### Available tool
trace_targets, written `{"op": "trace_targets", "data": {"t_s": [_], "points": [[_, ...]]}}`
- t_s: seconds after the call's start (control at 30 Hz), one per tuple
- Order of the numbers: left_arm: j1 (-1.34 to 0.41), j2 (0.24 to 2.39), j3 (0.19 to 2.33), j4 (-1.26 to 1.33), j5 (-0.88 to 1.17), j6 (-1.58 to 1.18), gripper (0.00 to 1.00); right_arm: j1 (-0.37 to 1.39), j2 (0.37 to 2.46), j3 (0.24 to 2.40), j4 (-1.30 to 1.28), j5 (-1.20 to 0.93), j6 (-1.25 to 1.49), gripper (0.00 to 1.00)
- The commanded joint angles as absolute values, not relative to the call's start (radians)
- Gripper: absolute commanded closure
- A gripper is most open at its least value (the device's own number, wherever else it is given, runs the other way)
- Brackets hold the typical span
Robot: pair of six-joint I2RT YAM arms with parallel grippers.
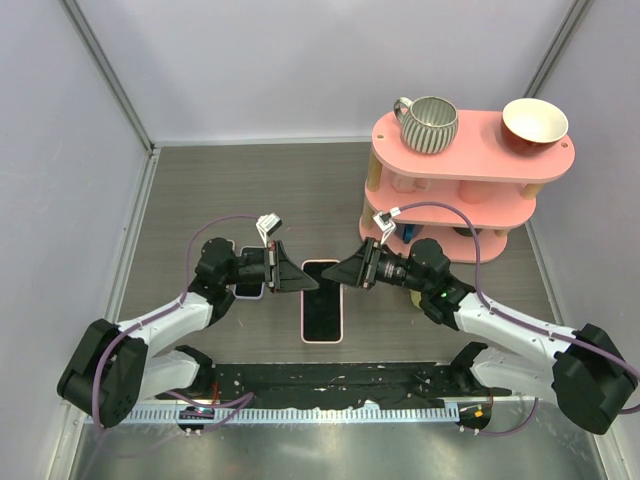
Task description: Put the phone into the phone case
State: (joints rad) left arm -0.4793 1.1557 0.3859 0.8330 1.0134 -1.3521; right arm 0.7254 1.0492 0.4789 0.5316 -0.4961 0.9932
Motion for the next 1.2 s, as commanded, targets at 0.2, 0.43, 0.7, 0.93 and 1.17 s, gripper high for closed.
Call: {"op": "trace_targets", "data": {"t_s": [0.2,0.43,0.7,0.93,1.17], "points": [[-0.48,1.135,0.443,0.781,1.045,-1.296,1.0,0.724,1.012,0.503,0.568,-0.509,0.976,0.97],[-0.48,1.12,0.48,0.654,1.043,-1.227,1.0,0.723,0.976,0.56,0.413,-0.453,0.947,0.47],[-0.48,1.134,0.489,0.583,1.034,-1.183,1.0,0.715,0.95,0.534,0.422,-0.437,0.946,0.91],[-0.48,1.127,0.518,0.5,0.997,-1.131,1.0,0.716,0.95,0.551,0.373,-0.459,0.928,0.65],[-0.48,1.086,0.549,0.448,0.899,-1.12,1.0,0.715,0.943,0.447,0.452,-0.554,0.968,0.4]]}}
